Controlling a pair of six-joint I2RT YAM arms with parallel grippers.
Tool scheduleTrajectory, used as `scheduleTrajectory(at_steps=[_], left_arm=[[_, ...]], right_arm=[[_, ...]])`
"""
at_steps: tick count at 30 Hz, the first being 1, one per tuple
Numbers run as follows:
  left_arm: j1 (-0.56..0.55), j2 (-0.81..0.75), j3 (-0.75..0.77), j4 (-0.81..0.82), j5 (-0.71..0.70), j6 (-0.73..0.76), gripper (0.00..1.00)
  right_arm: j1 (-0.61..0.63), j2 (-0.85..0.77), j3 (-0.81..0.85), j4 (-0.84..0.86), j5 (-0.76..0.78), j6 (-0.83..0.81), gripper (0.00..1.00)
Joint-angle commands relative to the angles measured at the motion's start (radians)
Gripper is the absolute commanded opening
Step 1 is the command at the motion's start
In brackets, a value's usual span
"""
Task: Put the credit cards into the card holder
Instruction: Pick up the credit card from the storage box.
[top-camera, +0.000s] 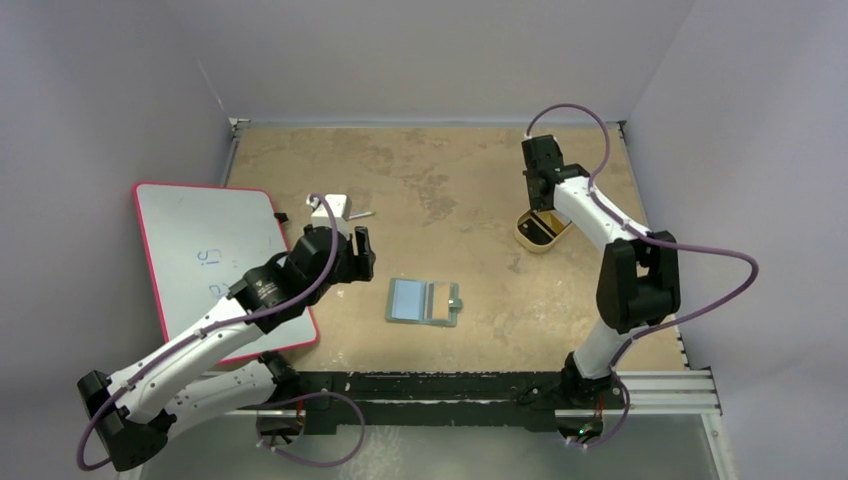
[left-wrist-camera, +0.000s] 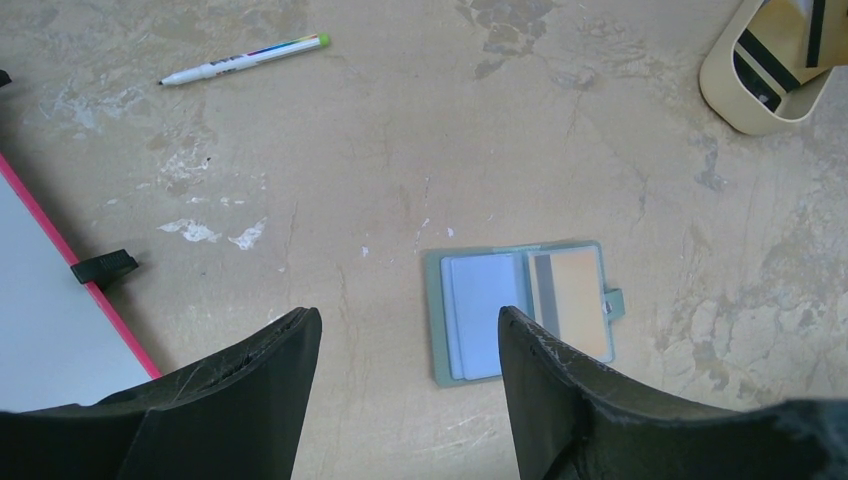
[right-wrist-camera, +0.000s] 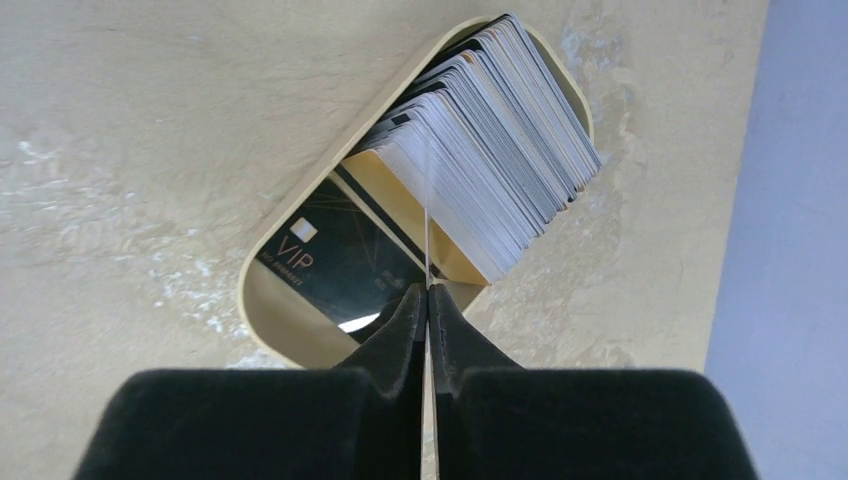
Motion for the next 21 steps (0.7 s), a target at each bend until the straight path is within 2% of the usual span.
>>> scheduleTrajectory(at_steps=[1,10,15,21], left_arm=[[-0.004,0.013,0.016,0.018,-0.019,-0.002,0.64],[-0.004,0.084,-0.007,0.045,0.026,-0.092,0.57],[-0.004,0.146,-0.049,0.113,0.088,-0.143,0.53],[-0.002,0.206,-0.114,0.215,0.140,-0.192,0.48]], right_arm=[[-0.007,-0.065,0.002,-0.026,-0.081,0.027,0.00],[-0.007,-0.200,-0.004,-0.051,-0.210,0.082,0.00],[-0.006,-0.333,-0.083,0.047,-0.462,0.129,0.00],[0.010,-0.469,-0.257,0.245,-0.736,0.260,0.00]])
